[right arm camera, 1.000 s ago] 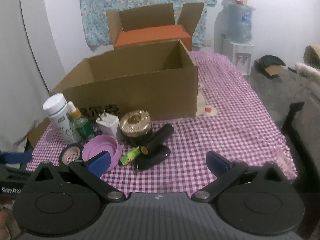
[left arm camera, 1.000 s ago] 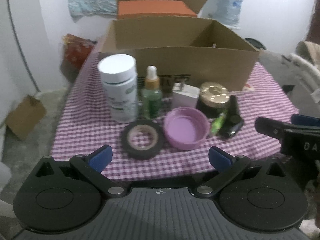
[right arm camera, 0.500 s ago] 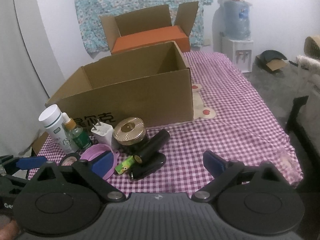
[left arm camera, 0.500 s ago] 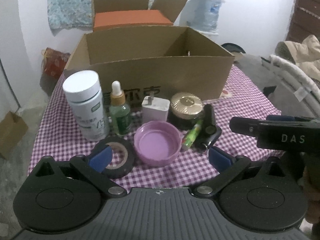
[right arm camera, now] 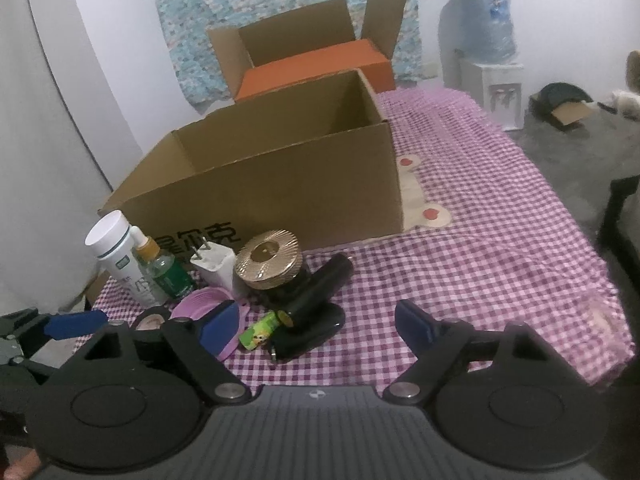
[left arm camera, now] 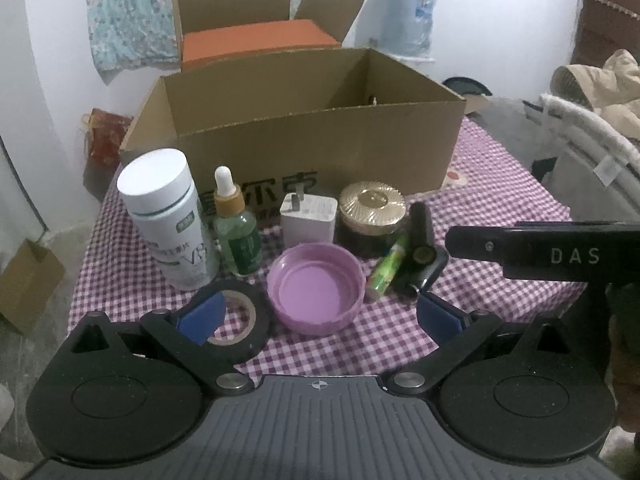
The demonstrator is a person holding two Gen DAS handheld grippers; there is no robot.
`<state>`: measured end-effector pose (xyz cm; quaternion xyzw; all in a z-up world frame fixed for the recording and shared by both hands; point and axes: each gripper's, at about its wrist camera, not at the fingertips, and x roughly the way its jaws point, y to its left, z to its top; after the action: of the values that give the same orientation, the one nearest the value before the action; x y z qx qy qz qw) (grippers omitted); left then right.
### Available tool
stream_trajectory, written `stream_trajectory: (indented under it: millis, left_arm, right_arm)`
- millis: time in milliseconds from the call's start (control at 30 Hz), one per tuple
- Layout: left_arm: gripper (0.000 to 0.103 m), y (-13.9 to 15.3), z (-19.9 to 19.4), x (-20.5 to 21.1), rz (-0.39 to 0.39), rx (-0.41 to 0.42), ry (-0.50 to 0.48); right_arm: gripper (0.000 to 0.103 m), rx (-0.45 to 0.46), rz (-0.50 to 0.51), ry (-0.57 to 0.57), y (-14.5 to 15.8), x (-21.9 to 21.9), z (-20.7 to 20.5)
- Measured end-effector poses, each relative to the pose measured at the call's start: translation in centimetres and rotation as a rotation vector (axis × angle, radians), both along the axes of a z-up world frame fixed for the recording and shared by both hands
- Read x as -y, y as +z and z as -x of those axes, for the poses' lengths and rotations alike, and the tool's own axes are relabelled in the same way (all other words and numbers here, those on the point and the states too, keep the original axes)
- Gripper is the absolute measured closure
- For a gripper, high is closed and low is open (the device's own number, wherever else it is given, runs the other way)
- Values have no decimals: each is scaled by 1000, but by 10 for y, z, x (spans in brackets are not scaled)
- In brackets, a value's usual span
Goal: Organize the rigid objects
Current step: 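Reach the right gripper to the black cylinder and close on it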
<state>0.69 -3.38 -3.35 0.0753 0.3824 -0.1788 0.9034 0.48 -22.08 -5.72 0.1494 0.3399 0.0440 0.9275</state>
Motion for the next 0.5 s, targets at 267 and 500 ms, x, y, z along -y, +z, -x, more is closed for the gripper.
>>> stream_trajectory:
  millis: [267, 500]
  left_arm:
    - [6, 3, -6, 12, 0, 18, -72]
    - [25, 4, -15, 36, 38, 25, -178]
  right_arm:
    - [33, -21, -19, -16, -3, 6, -9]
    - [38, -39, -85, -49, -6, 27, -29]
